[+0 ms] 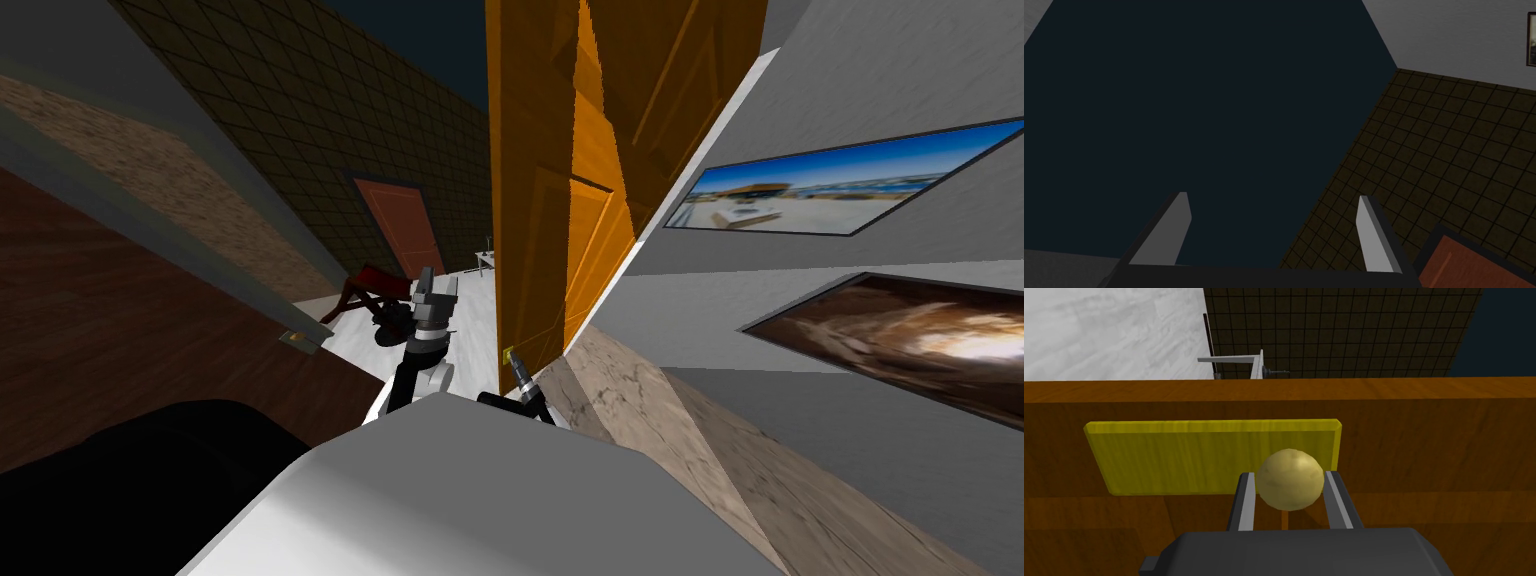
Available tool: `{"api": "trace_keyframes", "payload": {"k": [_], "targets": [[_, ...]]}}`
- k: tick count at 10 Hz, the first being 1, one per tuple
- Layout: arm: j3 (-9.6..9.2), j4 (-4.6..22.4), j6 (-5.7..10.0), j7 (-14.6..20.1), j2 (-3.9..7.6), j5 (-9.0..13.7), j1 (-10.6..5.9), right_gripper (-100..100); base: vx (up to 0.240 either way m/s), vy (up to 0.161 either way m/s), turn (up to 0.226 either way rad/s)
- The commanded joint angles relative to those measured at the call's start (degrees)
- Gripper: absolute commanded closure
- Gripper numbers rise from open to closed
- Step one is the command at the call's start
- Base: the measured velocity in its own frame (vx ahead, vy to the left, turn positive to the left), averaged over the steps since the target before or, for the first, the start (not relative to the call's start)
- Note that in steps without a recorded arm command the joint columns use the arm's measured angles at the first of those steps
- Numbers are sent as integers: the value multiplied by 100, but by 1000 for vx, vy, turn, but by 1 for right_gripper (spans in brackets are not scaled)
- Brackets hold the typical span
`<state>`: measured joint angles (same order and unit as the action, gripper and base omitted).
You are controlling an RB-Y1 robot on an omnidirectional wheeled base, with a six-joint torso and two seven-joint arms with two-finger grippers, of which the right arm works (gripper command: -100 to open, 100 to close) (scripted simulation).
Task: Push the door open
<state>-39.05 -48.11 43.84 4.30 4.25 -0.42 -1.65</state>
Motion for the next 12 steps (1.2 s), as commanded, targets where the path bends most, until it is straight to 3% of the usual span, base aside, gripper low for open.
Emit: {"api": "trace_keyframes", "payload": {"k": [1, 4, 5, 12], "targets": [[-2, -2, 5, 2, 3, 0, 6, 100, -13, -15, 3], [-2, -2, 5, 2, 3, 0, 6, 100, -5, -4, -3], [97, 39, -13, -26, 28, 23, -3, 100, 59, 70, -27], [566, 168, -17, -150, 58, 136, -79, 100, 102, 157, -35]]}}
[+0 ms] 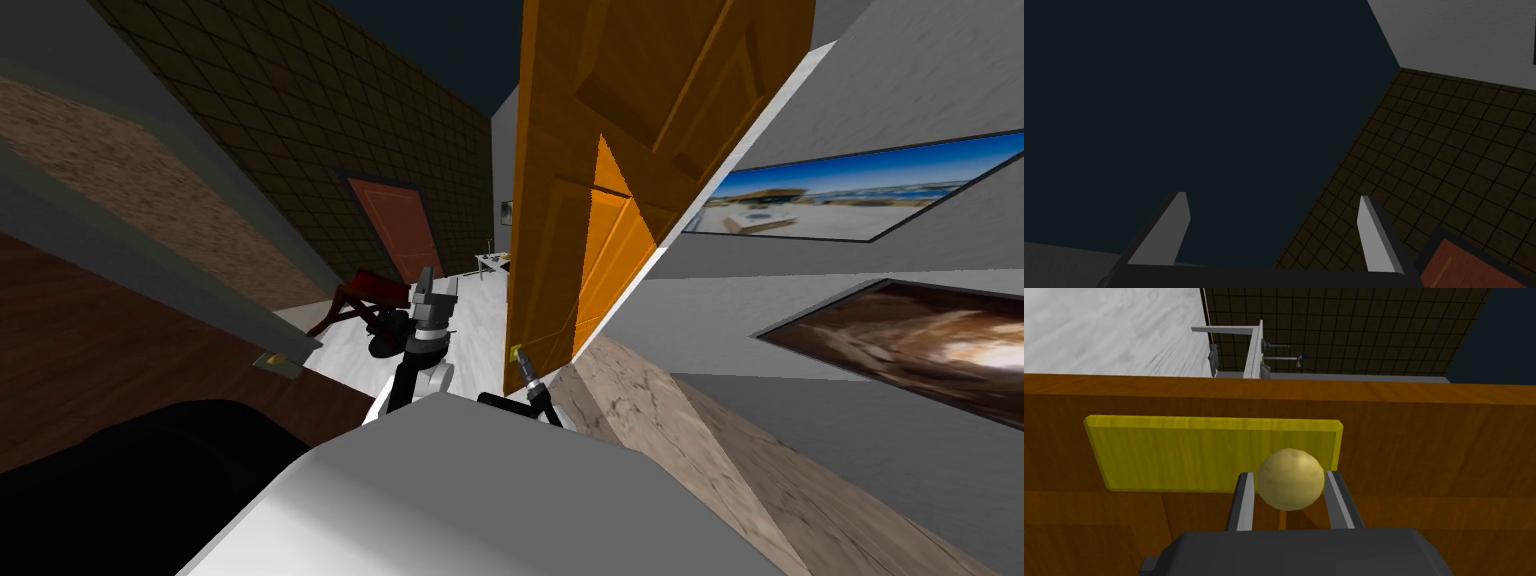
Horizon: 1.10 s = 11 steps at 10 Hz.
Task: Push the door open
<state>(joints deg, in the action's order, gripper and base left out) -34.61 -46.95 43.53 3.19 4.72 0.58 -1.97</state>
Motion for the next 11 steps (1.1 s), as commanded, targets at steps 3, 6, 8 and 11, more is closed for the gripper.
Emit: {"api": "trace_keyframes", "payload": {"k": [3, 6, 8, 11], "targets": [[231, 82, 12, -67, 9, 63, -65, 100, 101, 101, -25], [406, 130, 11, -114, -3, 105, -94, 100, 49, 65, -22], [586, 179, 9, -161, -24, 149, -123, 100, 124, 112, -89], [418, -43, -88, -115, -7, 119, 10, -100, -172, -47, -24]]}}
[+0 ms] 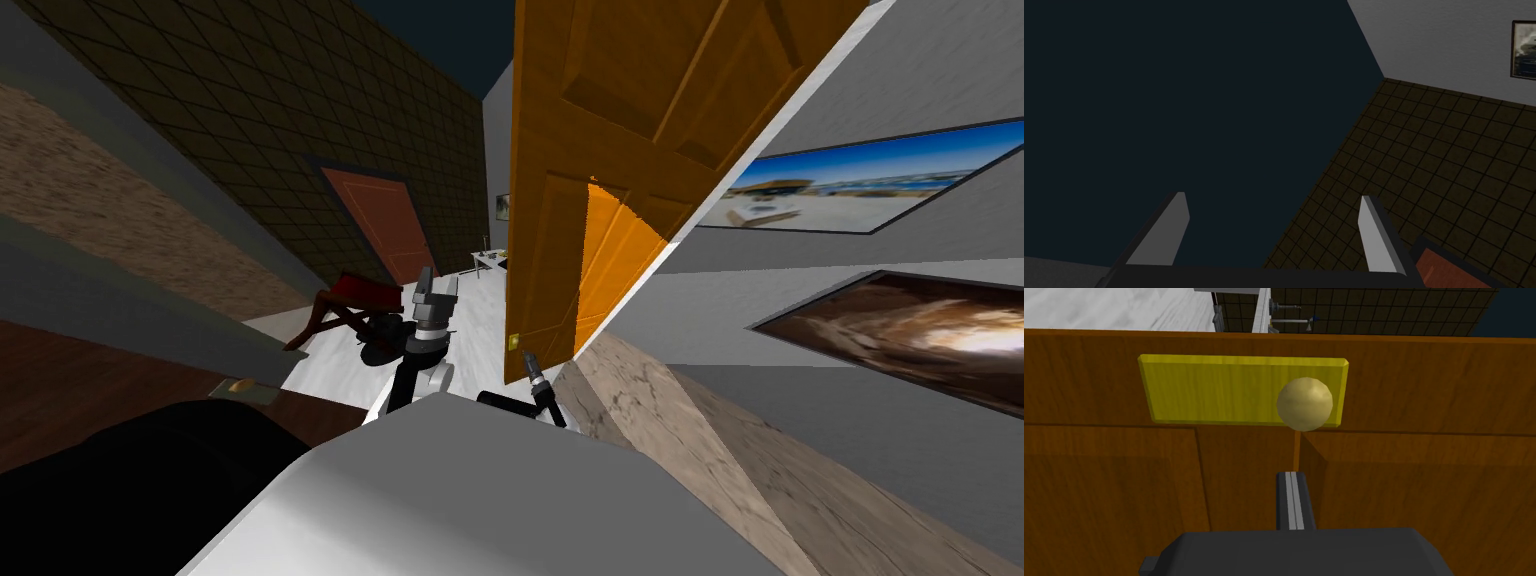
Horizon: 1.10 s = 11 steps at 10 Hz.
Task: Push the door open
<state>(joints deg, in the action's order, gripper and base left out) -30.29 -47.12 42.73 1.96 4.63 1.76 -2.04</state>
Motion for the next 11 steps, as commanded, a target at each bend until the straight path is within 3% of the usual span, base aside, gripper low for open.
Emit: {"api": "trace_keyframes", "payload": {"k": [1, 5, 11], "targets": [[-34, -53, -10, 22, -3, 2, 33, -100, -222, -101, -35], [-91, -124, -14, 54, -39, 7, 84, -100, -199, -63, -23], [-18, -29, 105, -2, -45, 20, 73, -100, 165, 92, 21]]}}
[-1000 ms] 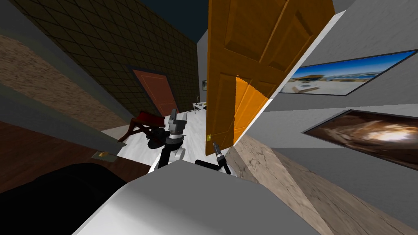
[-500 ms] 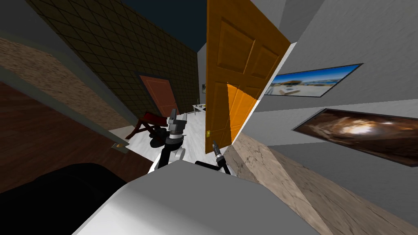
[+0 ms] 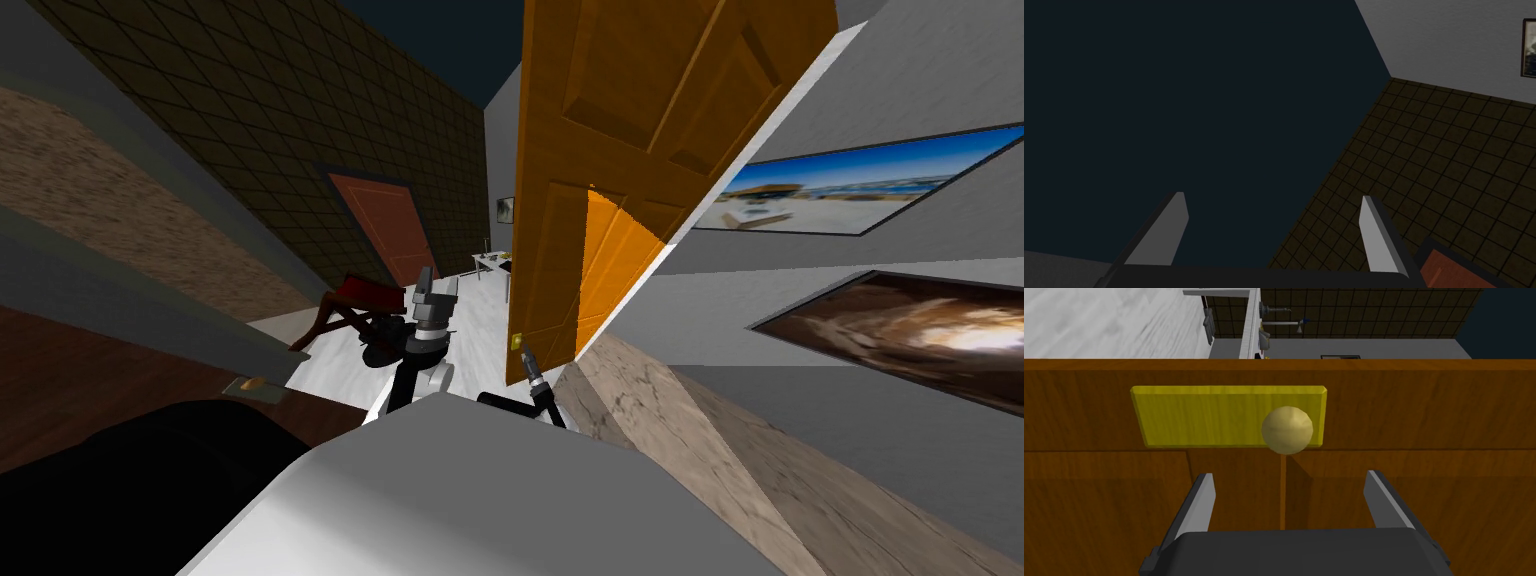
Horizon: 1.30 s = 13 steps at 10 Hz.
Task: Push the door open
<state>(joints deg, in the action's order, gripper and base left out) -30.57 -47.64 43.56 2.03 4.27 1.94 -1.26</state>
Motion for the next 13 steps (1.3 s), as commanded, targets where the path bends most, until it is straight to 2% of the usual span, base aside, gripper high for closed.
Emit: {"api": "trace_keyframes", "payload": {"k": [1, 4, 5, 10, 13], "targets": [[24, 40, 44, -19, -22, 4, -9, -100, 195, 133, 31], [40, 54, 65, -32, -46, 7, -8, -100, 127, 96, 10], [40, 54, 65, -32, -46, 7, -8, 100, -16, -6, 5], [40, 54, 65, -32, -46, 7, -8, 100, -11, -8, 3], [274, 48, 33, -24, -6, -29, 24, 100, 123, 98, -23]]}}
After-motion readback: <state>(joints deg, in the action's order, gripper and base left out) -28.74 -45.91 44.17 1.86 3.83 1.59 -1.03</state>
